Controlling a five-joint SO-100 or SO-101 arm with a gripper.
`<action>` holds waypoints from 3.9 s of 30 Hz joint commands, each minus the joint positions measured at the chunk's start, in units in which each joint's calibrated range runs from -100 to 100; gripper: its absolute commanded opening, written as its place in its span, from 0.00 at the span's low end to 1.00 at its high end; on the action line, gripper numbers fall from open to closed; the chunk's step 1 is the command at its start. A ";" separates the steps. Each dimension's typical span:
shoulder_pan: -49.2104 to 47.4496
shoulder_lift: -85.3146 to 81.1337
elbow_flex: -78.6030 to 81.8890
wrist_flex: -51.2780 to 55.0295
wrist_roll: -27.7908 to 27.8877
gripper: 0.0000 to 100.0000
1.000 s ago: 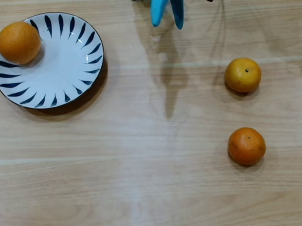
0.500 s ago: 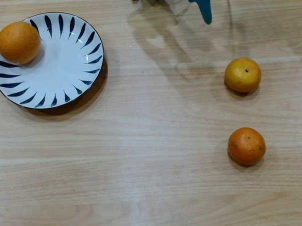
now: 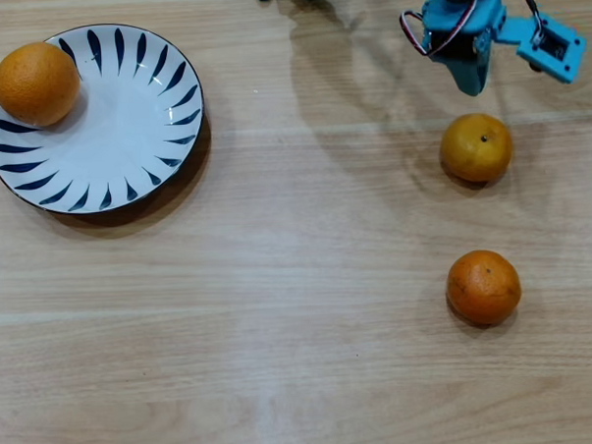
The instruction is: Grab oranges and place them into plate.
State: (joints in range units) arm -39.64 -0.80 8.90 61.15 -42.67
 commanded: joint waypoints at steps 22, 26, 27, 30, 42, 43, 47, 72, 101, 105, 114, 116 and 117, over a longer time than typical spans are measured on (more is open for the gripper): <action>1.98 23.63 -42.62 21.05 -14.78 0.15; 0.12 23.71 -42.53 20.62 -15.25 0.37; -0.20 23.71 -42.53 20.62 -15.35 0.36; -0.93 23.63 -42.35 20.62 -17.08 0.35; -2.86 23.97 -32.85 8.08 -20.11 0.40; -2.94 23.97 -31.22 6.19 -20.11 0.40; -3.51 23.97 -25.96 2.66 -21.78 0.40; -5.44 27.85 -15.73 -12.72 -22.46 0.38; 19.40 -10.86 6.36 -0.43 -4.79 0.26; 31.09 -20.50 14.60 -0.43 0.69 0.26; 53.35 -26.67 19.31 -0.52 13.29 0.26; 58.02 -26.67 20.57 -0.52 14.86 0.26; 60.28 -26.58 21.39 -0.52 15.49 0.26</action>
State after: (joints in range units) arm 14.48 -24.16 30.15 60.55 -29.16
